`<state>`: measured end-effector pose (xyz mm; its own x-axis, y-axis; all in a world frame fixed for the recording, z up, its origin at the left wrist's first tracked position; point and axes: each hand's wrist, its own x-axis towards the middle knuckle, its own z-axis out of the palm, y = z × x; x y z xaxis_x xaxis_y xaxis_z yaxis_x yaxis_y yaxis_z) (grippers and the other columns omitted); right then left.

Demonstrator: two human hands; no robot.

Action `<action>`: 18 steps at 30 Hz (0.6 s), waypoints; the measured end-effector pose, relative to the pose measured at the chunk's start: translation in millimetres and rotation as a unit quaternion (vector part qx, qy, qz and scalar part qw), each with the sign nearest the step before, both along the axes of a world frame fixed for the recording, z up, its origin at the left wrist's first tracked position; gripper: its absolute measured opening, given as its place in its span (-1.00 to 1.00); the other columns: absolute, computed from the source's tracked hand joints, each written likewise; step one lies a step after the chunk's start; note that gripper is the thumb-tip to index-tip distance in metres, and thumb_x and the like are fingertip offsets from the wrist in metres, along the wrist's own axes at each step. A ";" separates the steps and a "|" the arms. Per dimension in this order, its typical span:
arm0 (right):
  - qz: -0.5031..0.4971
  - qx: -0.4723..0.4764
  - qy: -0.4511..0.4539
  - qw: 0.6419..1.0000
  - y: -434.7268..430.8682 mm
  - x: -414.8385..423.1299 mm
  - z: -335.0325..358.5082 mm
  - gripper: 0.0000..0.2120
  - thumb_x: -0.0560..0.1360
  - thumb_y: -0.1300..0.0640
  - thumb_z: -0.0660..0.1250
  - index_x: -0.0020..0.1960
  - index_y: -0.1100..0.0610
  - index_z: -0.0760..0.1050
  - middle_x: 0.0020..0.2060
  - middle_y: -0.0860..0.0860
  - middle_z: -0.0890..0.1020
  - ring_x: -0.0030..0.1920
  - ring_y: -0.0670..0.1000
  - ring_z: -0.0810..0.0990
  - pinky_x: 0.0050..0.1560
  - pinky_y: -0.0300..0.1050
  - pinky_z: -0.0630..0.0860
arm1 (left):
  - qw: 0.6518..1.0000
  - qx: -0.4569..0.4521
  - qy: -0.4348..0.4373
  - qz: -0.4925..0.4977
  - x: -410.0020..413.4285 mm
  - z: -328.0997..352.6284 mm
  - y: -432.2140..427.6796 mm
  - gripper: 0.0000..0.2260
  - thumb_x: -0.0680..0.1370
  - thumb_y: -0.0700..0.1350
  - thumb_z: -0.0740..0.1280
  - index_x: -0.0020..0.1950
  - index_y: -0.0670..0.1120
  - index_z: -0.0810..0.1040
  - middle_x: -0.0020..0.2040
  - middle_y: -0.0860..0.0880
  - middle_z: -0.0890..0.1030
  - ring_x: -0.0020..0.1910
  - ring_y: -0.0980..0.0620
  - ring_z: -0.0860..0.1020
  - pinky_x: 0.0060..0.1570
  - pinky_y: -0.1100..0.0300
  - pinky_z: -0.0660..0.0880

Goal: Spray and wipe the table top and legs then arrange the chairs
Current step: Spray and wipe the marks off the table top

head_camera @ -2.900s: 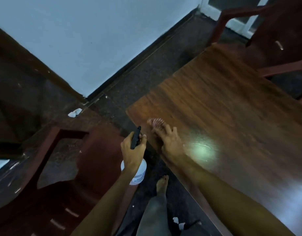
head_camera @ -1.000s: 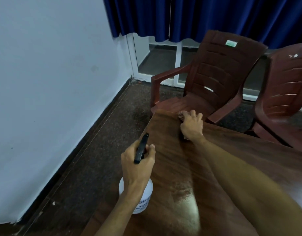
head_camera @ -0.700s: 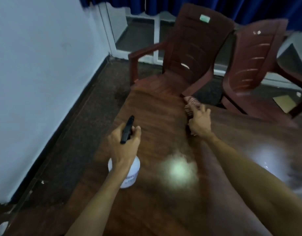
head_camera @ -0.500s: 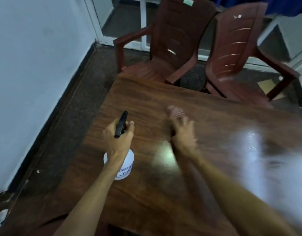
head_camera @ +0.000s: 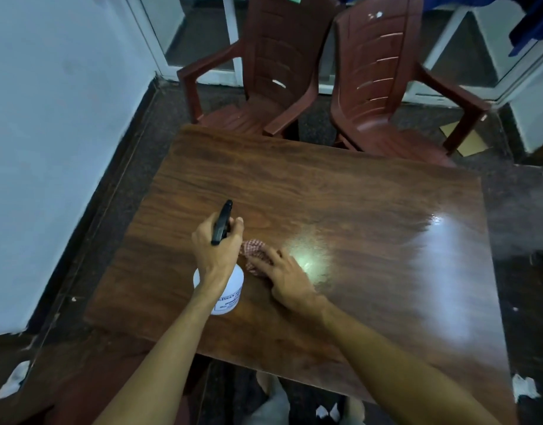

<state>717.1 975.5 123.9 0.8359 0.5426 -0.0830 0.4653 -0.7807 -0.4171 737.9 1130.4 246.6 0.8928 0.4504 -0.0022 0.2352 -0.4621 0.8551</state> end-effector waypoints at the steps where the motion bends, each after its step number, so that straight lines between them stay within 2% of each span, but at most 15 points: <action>1: -0.026 0.029 -0.014 0.999 -21.8 -2.9 2.7 -0.09 0.28 0.33 0.32 0.57 -0.13 0.22 0.50 0.03 0.25 0.26 0.13 0.31 0.28 0.01 0.42 | 1.000 -0.001 -0.003 -0.001 -5.0 1.2 -8.3 -0.80 0.53 -0.13 0.48 -0.26 -0.11 0.57 -0.39 0.03 0.58 -0.36 0.13 0.57 -0.33 0.35 0.42; 2: -0.079 0.050 -0.028 0.995 -48.5 -2.4 4.9 -0.09 0.27 0.33 0.31 0.56 -0.13 0.23 0.48 0.02 0.28 0.24 0.10 0.31 0.27 -0.06 0.38 | 1.000 -0.005 -0.006 -0.001 -9.2 1.8 -15.5 -0.80 0.53 -0.14 0.48 -0.27 -0.12 0.56 -0.41 0.03 0.58 -0.39 0.12 0.56 -0.34 0.34 0.42; 3: -0.147 0.048 -0.036 0.987 -80.9 -0.4 4.6 -0.08 0.25 0.34 0.30 0.56 -0.11 0.25 0.45 0.04 0.33 0.21 0.12 0.31 0.28 -0.05 0.37 | 1.000 -0.008 -0.010 0.001 -13.8 3.8 -25.1 -0.79 0.53 -0.16 0.48 -0.27 -0.12 0.56 -0.42 0.03 0.56 -0.40 0.13 0.55 -0.35 0.36 0.41; 5: -0.283 0.015 -0.024 0.959 -147.3 2.7 4.0 -0.10 0.23 0.37 0.30 0.54 -0.04 0.30 0.38 0.15 0.37 0.13 0.22 0.33 0.25 0.09 0.43 | 1.000 -0.008 -0.012 -0.002 -22.8 6.4 -47.7 -0.79 0.52 -0.17 0.49 -0.28 -0.13 0.55 -0.43 0.04 0.55 -0.41 0.14 0.54 -0.36 0.41 0.39; 6: -0.312 -0.008 -0.004 0.950 -171.0 2.2 4.5 -0.13 0.24 0.36 0.30 0.53 -0.01 0.31 0.37 0.18 0.36 0.11 0.24 0.34 0.22 0.12 0.44 | 1.000 -0.005 -0.011 -0.006 -26.3 6.3 -60.9 -0.78 0.53 -0.17 0.49 -0.28 -0.12 0.55 -0.43 0.03 0.55 -0.40 0.11 0.54 -0.37 0.40 0.38; 8: -0.262 -0.020 0.008 0.965 -190.1 -5.5 9.4 -0.21 0.30 0.31 0.26 0.53 0.00 0.32 0.37 0.17 0.37 0.13 0.25 0.36 0.19 0.07 0.41 | 1.000 -0.002 -0.008 -0.015 -32.6 4.7 -90.5 -0.78 0.53 -0.18 0.48 -0.29 -0.11 0.55 -0.43 -0.04 0.56 -0.39 0.00 0.54 -0.40 0.33 0.38; 10: -0.117 0.002 0.008 0.993 -198.1 -20.3 14.0 -0.26 0.33 0.26 0.17 0.52 0.00 0.33 0.43 0.15 0.35 0.18 0.23 0.36 0.21 0.04 0.37 | 1.000 0.001 -0.005 -0.017 -37.8 6.4 -125.6 -0.79 0.52 -0.19 0.49 -0.29 -0.13 0.56 -0.43 -0.06 0.57 -0.37 -0.03 0.54 -0.38 0.26 0.39; 12: -0.008 -0.005 -0.005 1.000 -221.6 -29.3 14.1 -0.27 0.35 0.20 0.09 0.53 -0.02 0.32 0.46 0.14 0.33 0.22 0.22 0.35 0.24 0.05 0.40 | 1.000 0.010 -0.001 -0.012 -42.8 9.4 -161.3 -0.80 0.51 -0.19 0.50 -0.28 -0.12 0.57 -0.42 -0.02 0.58 -0.35 0.02 0.56 -0.35 0.24 0.42; 13: -0.017 0.014 -0.016 1.000 -243.0 -28.2 14.6 -0.26 0.33 0.19 0.07 0.52 -0.03 0.33 0.44 0.12 0.36 0.21 0.21 0.35 0.25 0.04 0.40 | 1.000 0.013 -0.001 -0.007 -45.4 11.2 -178.7 -0.81 0.51 -0.18 0.50 -0.28 -0.12 0.57 -0.41 -0.01 0.59 -0.34 0.04 0.57 -0.33 0.22 0.44; 15: -0.150 0.045 -0.014 0.988 -298.9 -22.8 9.4 -0.21 0.28 0.29 0.14 0.51 -0.07 0.35 0.37 0.07 0.40 0.17 0.17 0.34 0.21 0.01 0.45 | 1.000 0.005 0.002 0.008 -54.5 13.7 -211.2 -0.81 0.51 -0.18 0.50 -0.27 -0.14 0.57 -0.39 -0.01 0.60 -0.34 0.05 0.58 -0.34 0.25 0.45; 17: -0.266 0.019 0.011 0.964 -348.4 -16.4 9.1 -0.15 0.26 0.37 0.25 0.52 -0.07 0.32 0.34 0.09 0.37 0.14 0.16 0.32 0.16 0.06 0.51 | 1.000 -0.002 0.001 0.018 -62.7 17.6 -240.0 -0.80 0.52 -0.18 0.49 -0.27 -0.14 0.57 -0.40 -0.02 0.60 -0.36 0.05 0.57 -0.36 0.30 0.42; 18: -0.274 -0.002 0.017 0.962 -363.6 -15.6 9.2 -0.15 0.27 0.38 0.28 0.53 -0.04 0.31 0.34 0.10 0.36 0.13 0.15 0.31 0.13 0.09 0.52 | 1.000 -0.003 0.002 0.023 -66.4 17.3 -251.0 -0.80 0.52 -0.17 0.49 -0.27 -0.14 0.57 -0.40 -0.02 0.59 -0.38 0.07 0.56 -0.38 0.33 0.41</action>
<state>701.5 612.0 133.0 0.9931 0.0213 -0.1156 -0.0296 -0.9062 -0.4219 671.5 879.4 263.9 0.8710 0.4911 -0.0075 0.2589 -0.4461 0.8567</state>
